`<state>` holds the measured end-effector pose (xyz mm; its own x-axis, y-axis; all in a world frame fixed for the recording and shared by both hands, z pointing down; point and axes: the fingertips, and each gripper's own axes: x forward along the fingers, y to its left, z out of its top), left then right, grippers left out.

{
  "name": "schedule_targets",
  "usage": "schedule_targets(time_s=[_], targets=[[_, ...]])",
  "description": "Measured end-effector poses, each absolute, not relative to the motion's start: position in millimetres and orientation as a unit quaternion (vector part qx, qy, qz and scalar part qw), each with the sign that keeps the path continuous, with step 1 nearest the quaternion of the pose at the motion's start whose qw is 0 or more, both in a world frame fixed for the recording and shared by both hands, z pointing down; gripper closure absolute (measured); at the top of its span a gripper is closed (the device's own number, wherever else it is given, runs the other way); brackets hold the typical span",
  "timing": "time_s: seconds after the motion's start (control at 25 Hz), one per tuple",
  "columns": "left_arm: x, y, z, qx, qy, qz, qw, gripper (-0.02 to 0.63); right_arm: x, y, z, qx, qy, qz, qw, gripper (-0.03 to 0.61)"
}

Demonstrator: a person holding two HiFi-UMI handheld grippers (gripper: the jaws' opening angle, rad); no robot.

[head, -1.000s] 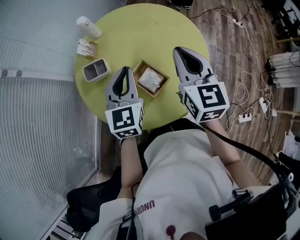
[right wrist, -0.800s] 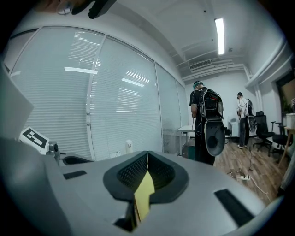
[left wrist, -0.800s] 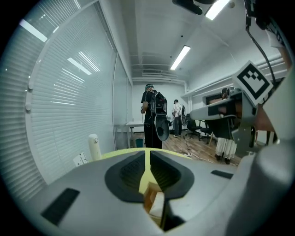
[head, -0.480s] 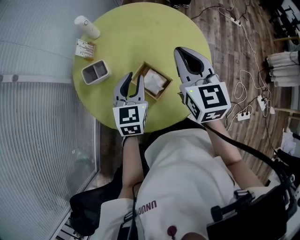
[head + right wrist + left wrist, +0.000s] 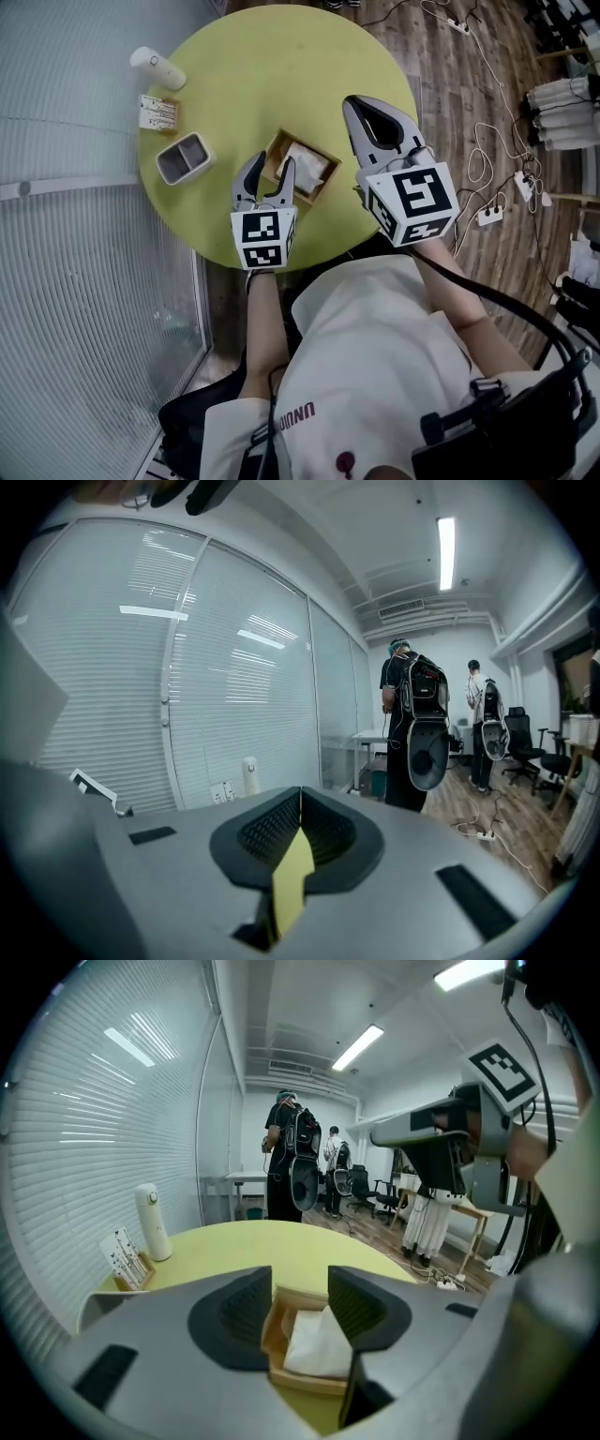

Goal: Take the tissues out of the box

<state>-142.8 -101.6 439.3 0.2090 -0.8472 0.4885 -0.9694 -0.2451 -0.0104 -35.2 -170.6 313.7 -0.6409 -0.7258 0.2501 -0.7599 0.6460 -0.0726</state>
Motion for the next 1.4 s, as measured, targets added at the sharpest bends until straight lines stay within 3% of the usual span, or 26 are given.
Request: schedule_targets(time_s=[1.4], targets=[[-120.2, -98.8, 527.6, 0.777, -0.49, 0.322, 0.229, 0.425, -31.9, -177.9, 338.2, 0.42, -0.893, 0.099, 0.126, 0.558]])
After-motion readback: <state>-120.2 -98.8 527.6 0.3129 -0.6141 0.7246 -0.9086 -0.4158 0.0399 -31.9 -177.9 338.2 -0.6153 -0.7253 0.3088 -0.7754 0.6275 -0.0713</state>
